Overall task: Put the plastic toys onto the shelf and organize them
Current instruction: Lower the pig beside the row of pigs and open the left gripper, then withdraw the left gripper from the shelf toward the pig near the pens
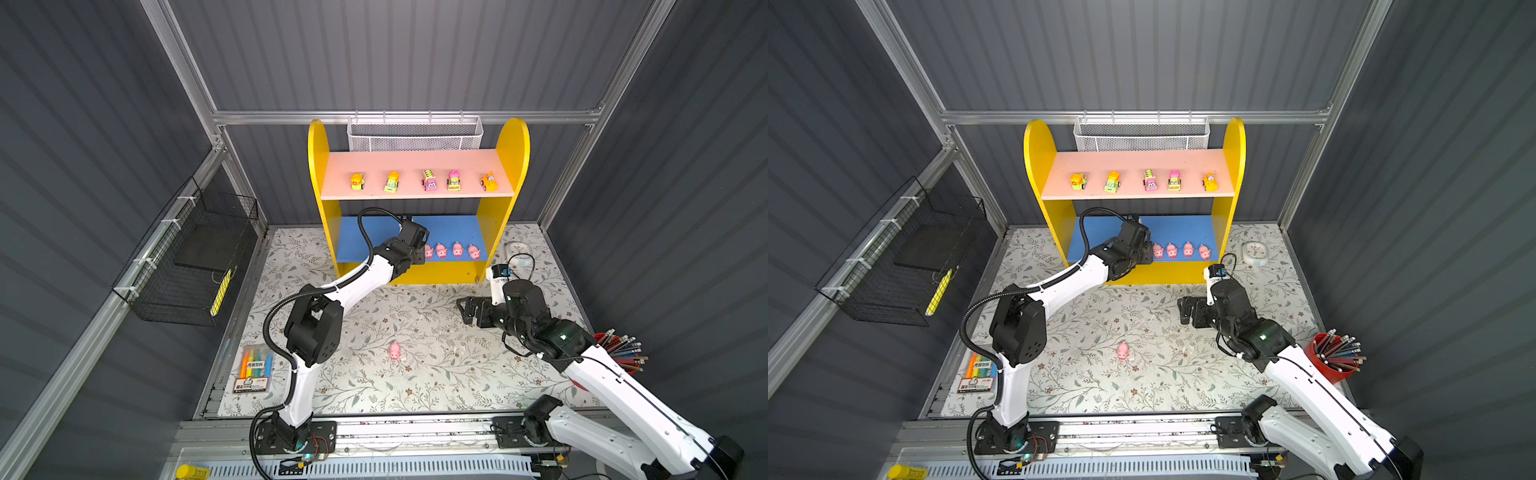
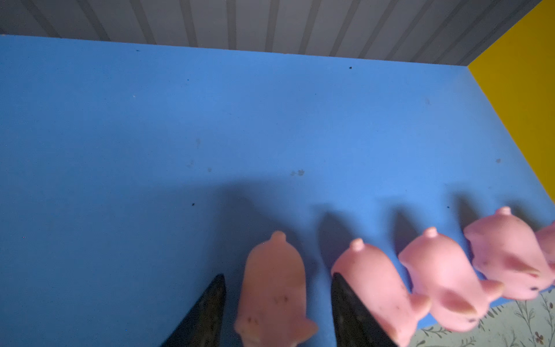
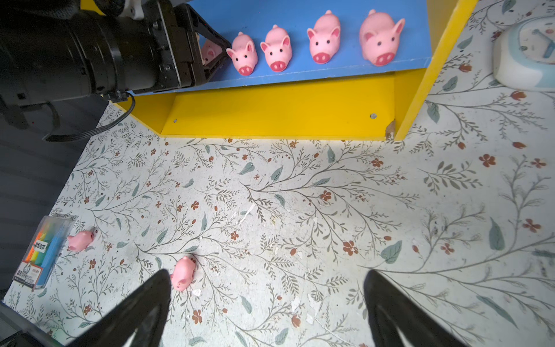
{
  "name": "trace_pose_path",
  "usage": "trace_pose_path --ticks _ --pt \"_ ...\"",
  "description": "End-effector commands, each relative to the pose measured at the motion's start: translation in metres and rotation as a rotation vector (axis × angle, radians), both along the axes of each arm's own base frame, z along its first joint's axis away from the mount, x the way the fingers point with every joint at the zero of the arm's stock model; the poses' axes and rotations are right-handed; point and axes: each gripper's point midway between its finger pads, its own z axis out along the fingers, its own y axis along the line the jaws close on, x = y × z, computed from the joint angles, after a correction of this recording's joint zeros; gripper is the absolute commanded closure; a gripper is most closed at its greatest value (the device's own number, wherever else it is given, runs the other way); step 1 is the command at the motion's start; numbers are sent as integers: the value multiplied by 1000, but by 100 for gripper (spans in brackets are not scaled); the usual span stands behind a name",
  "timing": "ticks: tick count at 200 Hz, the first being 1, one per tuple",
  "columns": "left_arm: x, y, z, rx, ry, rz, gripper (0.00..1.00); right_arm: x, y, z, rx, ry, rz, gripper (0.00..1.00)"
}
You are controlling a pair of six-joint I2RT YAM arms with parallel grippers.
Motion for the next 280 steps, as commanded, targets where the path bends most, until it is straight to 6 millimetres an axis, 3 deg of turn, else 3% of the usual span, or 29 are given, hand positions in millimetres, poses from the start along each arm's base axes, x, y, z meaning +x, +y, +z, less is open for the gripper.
trace_pose_path --ticks 1,78,138,144,187,233,250,280 --pt "-3 7 19 -13 -33 1 41 -1 -2 4 -1 -7 -2 1" --pt "-29 25 47 -30 -74 5 36 -1 -2 11 4 -19 1 1" --pt "-76 54 50 -36 -46 35 34 -3 4 9 32 -6 25 1" --pt "-87 61 35 -16 -15 39 34 -4 6 8 40 1 31 1" --pt "-151 108 17 0 49 127 35 -7 19 -5 87 27 65 1" --pt "-216 212 -19 121 126 405 33 -7 38 -17 119 41 121 1" --pt "-231 239 -27 160 145 490 31 -6 45 -21 133 49 142 1" --pt "-244 269 -47 201 193 584 29 -7 57 -30 166 75 184 1"
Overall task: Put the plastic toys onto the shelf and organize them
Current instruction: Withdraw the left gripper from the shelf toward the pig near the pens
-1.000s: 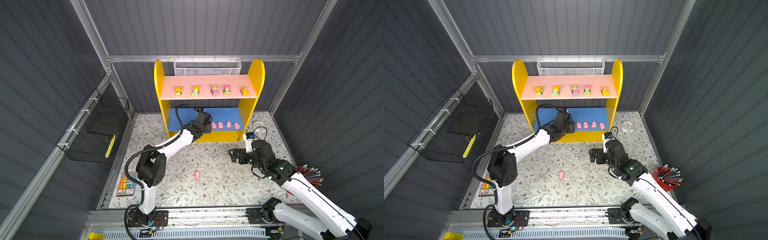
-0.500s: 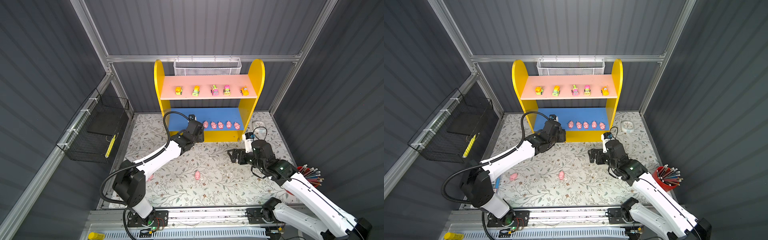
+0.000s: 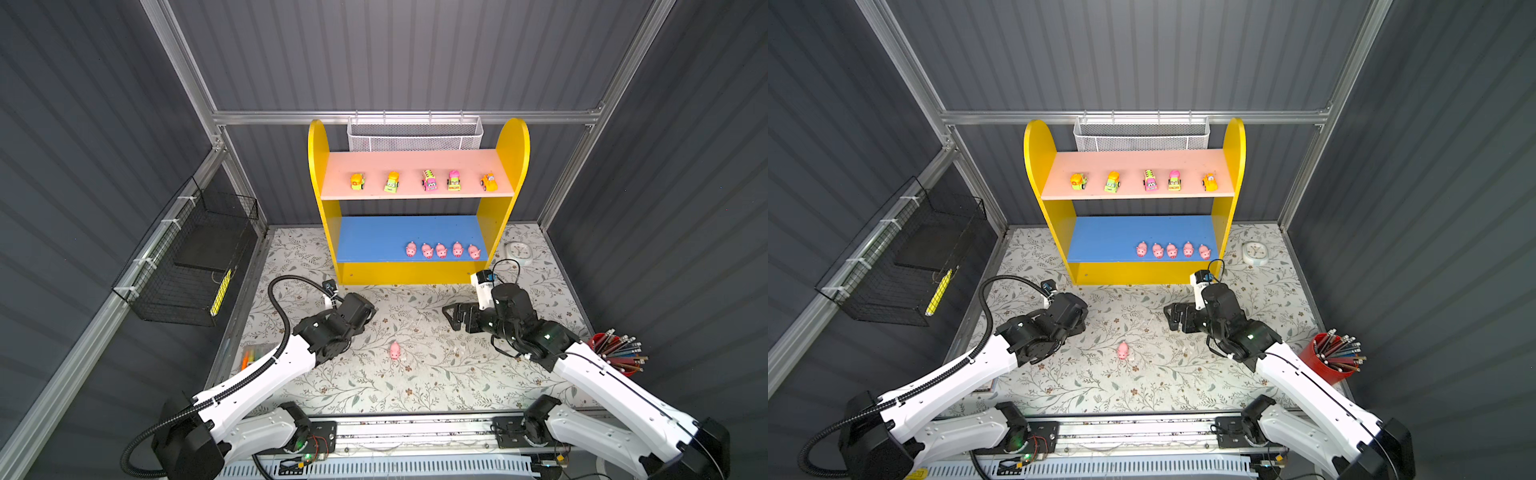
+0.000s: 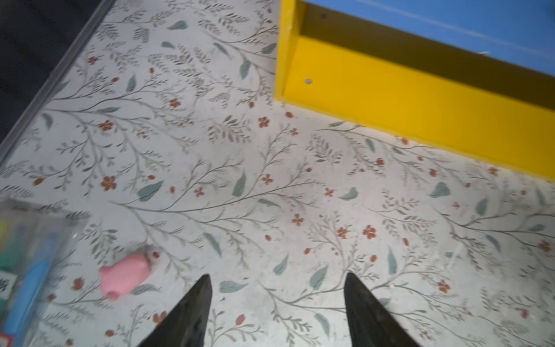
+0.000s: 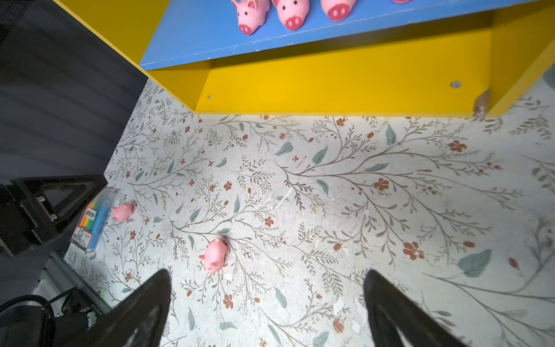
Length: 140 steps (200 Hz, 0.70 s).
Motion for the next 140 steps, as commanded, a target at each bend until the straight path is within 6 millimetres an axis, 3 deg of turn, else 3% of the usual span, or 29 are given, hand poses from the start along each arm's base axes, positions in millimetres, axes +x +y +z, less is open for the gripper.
trace_pose_path --ticks 1,56,107,140 --pt "-18 41 -19 88 54 139 29 -1 15 -3 51 9 47 1" --pt "-27 89 -54 58 141 288 27 0 25 -9 65 26 87 1" --pt "-17 104 -85 -45 212 353 25 -1 27 -10 65 31 99 1" --pt "-22 114 -96 -44 248 378 24 -3 23 -11 61 27 90 1"
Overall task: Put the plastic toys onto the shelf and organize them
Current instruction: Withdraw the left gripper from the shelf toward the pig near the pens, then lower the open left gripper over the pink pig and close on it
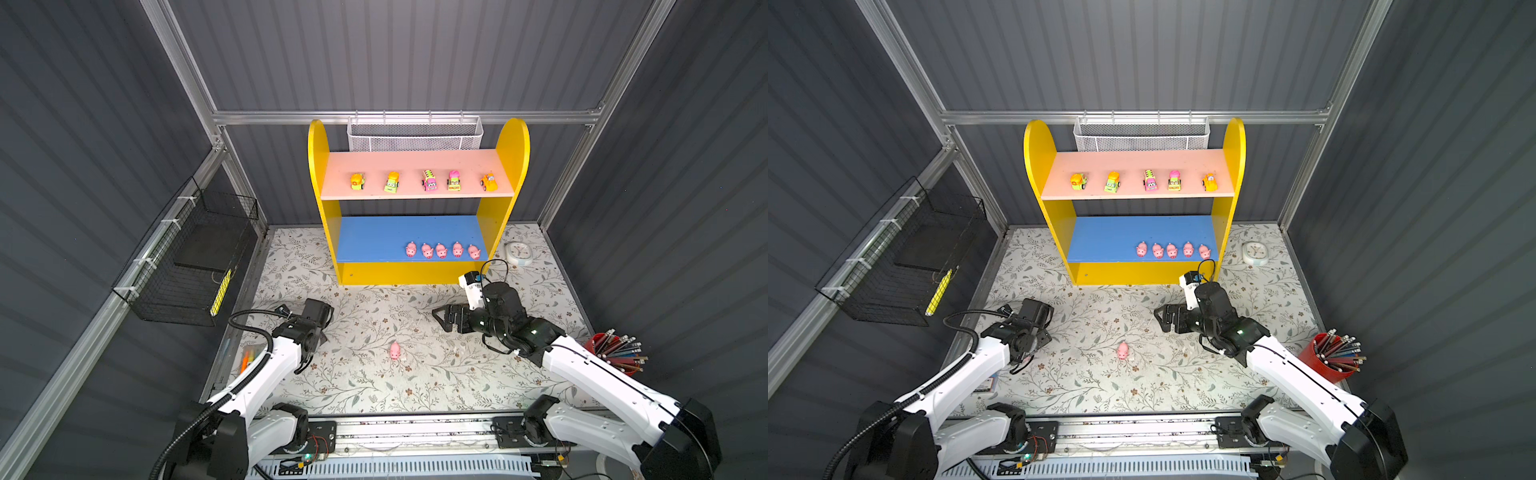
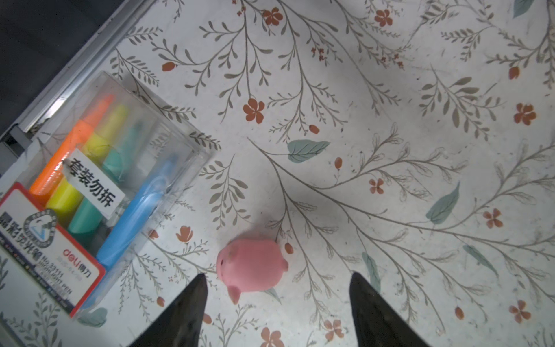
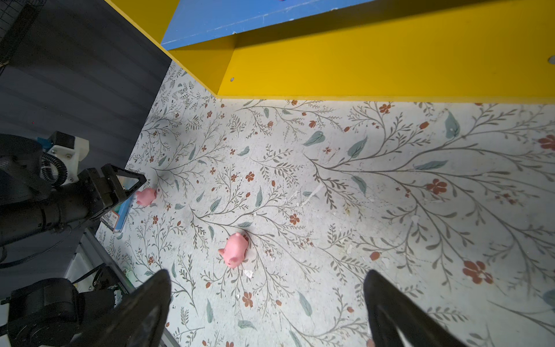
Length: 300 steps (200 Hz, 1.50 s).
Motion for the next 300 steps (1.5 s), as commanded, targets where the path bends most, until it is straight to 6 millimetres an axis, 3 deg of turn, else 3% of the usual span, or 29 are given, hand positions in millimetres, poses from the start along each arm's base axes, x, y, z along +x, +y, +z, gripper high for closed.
trace_pose_path --ticks 1,48,96,118,142,159,190,235,300 --pt "-3 0 -10 -31 26 -14 24 -3 0 1 9 -13 6 1" --pt "-13 6 -32 -83 64 17 23 -3 0 2 13 -11 5 1" --pt "-6 0 -43 -123 100 -1 25 -3 -2 3 4 -12 -3 1" --pt "-6 -6 -49 -153 105 -9 29 -2 -4 3 -1 -15 -11 1" --pt "-3 -10 -50 -177 101 -23 45 -2 -4 4 -3 -15 -13 1" --pt "-1 -14 -48 -192 103 -34 48 -2 -6 4 -7 -18 -17 1" --pt "2 -21 -42 -227 89 -54 48 -2 -6 5 -7 -21 -23 1" --pt "7 -35 -37 -285 65 -86 40 -2 -7 7 -9 -24 -25 1" --pt "15 -74 -32 -284 56 -176 39 -3 -12 12 -16 -28 -40 1"
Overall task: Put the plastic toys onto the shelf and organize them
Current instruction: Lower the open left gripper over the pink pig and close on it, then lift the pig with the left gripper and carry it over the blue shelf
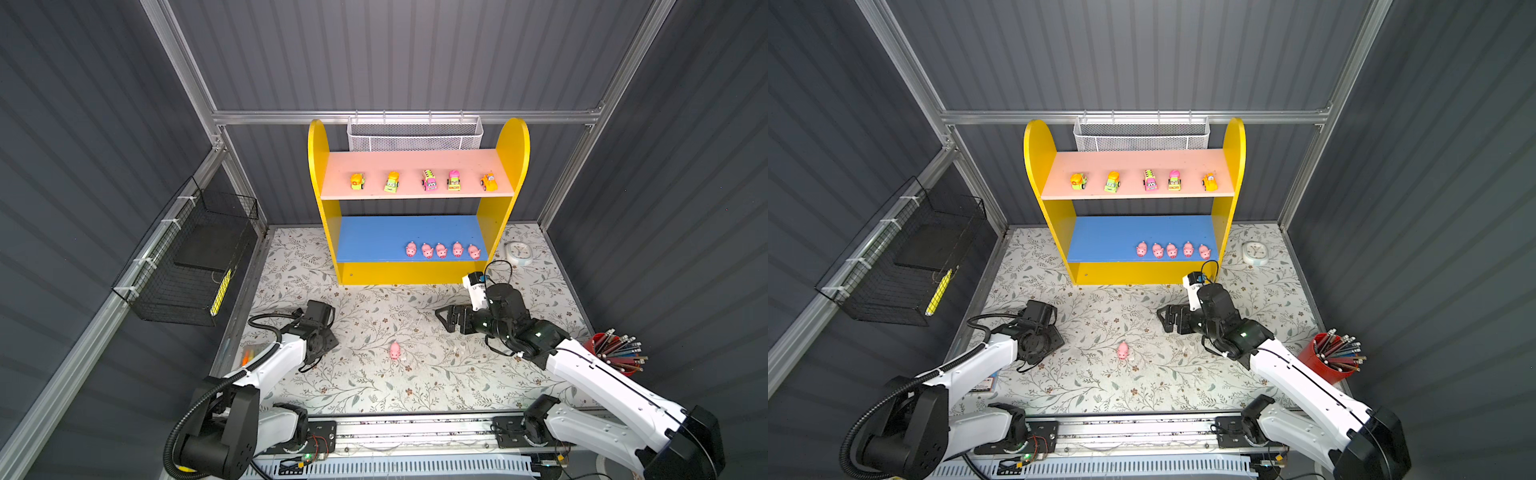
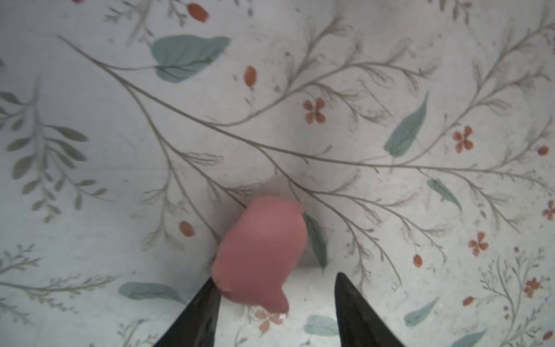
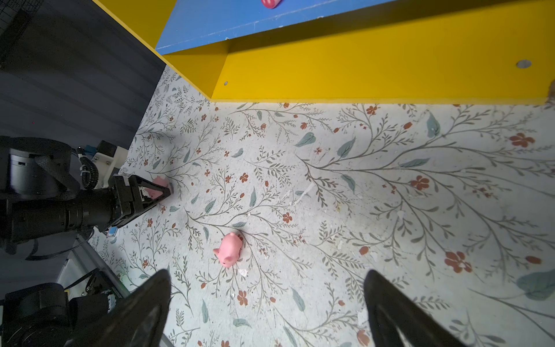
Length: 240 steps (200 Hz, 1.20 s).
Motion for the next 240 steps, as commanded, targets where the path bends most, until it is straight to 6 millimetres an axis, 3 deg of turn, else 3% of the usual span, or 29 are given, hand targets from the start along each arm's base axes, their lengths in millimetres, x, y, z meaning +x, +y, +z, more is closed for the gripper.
trace_pose_path --ticks 1,49,83,147,204,240 --pt "7 -13 9 -18 -19 -8 38 0 -3 9 0 -18 -13 1" --pt "-8 9 32 58 -63 25 32 0 -6 16 -7 -29 -23 1" --pt "1 16 41 123 -81 18 30 -1 -2 17 9 -19 -12 1" --pt "34 12 25 138 -66 -10 31 -20 24 19 46 1 72 1" --pt "30 22 9 120 -36 14 32 -31 52 13 61 29 137 1" --pt "24 21 4 105 -26 16 37 -30 53 15 55 24 134 1"
